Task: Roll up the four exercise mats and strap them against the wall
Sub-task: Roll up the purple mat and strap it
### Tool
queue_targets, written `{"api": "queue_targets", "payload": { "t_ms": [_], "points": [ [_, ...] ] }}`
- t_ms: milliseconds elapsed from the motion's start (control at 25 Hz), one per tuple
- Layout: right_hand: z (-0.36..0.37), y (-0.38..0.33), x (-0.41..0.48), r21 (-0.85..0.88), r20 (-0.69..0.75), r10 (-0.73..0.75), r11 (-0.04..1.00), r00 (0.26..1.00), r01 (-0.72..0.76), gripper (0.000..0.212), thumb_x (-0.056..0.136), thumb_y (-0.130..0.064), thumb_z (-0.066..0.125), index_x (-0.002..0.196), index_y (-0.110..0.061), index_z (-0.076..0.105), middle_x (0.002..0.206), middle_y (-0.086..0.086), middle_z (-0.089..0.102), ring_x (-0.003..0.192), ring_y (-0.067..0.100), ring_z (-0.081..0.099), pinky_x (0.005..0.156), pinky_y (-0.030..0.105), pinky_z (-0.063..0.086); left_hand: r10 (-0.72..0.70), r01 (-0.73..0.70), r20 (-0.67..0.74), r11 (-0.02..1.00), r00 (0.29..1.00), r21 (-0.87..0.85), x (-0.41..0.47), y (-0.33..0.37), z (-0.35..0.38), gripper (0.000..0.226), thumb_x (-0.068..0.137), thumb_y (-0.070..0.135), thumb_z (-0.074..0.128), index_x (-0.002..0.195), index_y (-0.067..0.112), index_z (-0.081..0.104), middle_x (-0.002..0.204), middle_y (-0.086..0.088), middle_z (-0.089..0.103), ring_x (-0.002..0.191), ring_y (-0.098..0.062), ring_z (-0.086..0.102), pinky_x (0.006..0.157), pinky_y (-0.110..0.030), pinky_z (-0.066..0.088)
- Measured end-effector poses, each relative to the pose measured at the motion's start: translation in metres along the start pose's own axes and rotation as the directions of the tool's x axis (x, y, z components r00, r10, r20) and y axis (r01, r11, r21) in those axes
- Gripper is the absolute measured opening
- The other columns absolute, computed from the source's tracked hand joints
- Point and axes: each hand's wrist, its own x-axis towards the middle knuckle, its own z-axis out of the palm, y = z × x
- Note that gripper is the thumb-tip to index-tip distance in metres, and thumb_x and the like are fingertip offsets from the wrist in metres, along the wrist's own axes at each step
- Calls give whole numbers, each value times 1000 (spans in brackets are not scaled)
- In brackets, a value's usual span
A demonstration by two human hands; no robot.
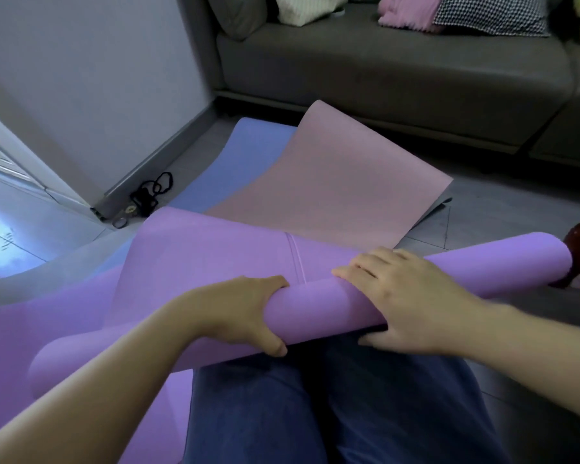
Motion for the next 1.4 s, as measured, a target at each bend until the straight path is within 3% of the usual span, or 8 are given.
{"api": "queue_targets", "payload": {
  "t_ms": [160, 280, 440, 600, 760, 1000, 1160, 1400],
  "points": [
    [14, 0, 4, -15, -9, 14, 1000, 1000, -14, 63, 57, -45, 72, 111, -16, 57, 94, 3, 62, 79, 27, 61, 65, 39, 52, -56, 57, -12, 992, 998, 113, 5, 7, -6, 71, 67, 57, 73, 125, 35, 39, 110, 7, 36, 106, -15, 38, 93, -39, 42],
    [-8, 12, 20, 103, 222, 1, 994, 975, -24, 48, 68, -48, 62, 108, -26, 49, 97, -7, 59, 86, 20, 59, 67, 30, 46, 97, 112, -427, 891, 899, 440, 0, 17, 22, 80, 58, 57, 74, 125, 27, 43, 110, 1, 45, 95, -23, 54, 85, -40, 46],
    [-23, 25, 48, 285, 463, -55, 954, 885, -89, 44, 65, -50, 74, 97, -28, 53, 79, -10, 57, 71, 13, 53, 57, 28, 42, 228, 119, -597, 867, 769, 484, 1, 13, 41, 83, 39, 39, 80, 115, 21, 50, 85, -1, 56, 64, -26, 59, 56, -35, 48],
    [-31, 23, 57, 414, 676, -101, 871, 730, -263, 40, 65, -47, 79, 94, -27, 60, 87, -9, 64, 83, 17, 64, 72, 34, 54, 99, -31, -268, 969, 958, 247, -13, 13, 4, 68, 64, 43, 70, 123, 38, 36, 107, 9, 54, 93, -18, 56, 77, -32, 46],
    [-30, 20, 38, 433, 800, -161, 822, 577, -371, 42, 64, -48, 81, 100, -33, 63, 96, -14, 67, 90, 11, 67, 83, 34, 56, 99, -106, 69, 990, 993, 95, -16, 28, -3, 67, 68, 43, 78, 123, 38, 39, 105, 14, 53, 94, -11, 51, 76, -27, 41],
    [-33, 0, -16, 81, 380, -22, 997, 925, -9, 91, 64, -68, 67, 139, -31, 32, 128, -11, 41, 117, 14, 41, 99, 31, 38, 63, -68, 214, 998, 975, 13, 3, 30, -11, 60, 68, 44, 79, 117, 39, 46, 109, 18, 58, 99, -8, 57, 83, -24, 47],
    [-20, -11, -17, 28, 281, 19, 999, 960, -28, 71, 70, -53, 64, 130, -23, 39, 117, -4, 53, 104, 22, 53, 87, 34, 44, 26, -47, 195, 993, 980, 108, 2, 35, -14, 64, 69, 50, 76, 123, 38, 44, 115, 14, 51, 106, -9, 52, 89, -31, 47],
    [-53, 33, -1, 319, 587, 26, 911, 809, -261, 56, 62, -43, 82, 99, -35, 41, 83, -17, 52, 80, 7, 52, 70, 29, 47, 251, -75, -363, 898, 897, 434, -20, 56, 7, 81, 67, 64, 63, 135, 38, 27, 120, 10, 42, 108, -17, 49, 88, -36, 44]
  ]
}}
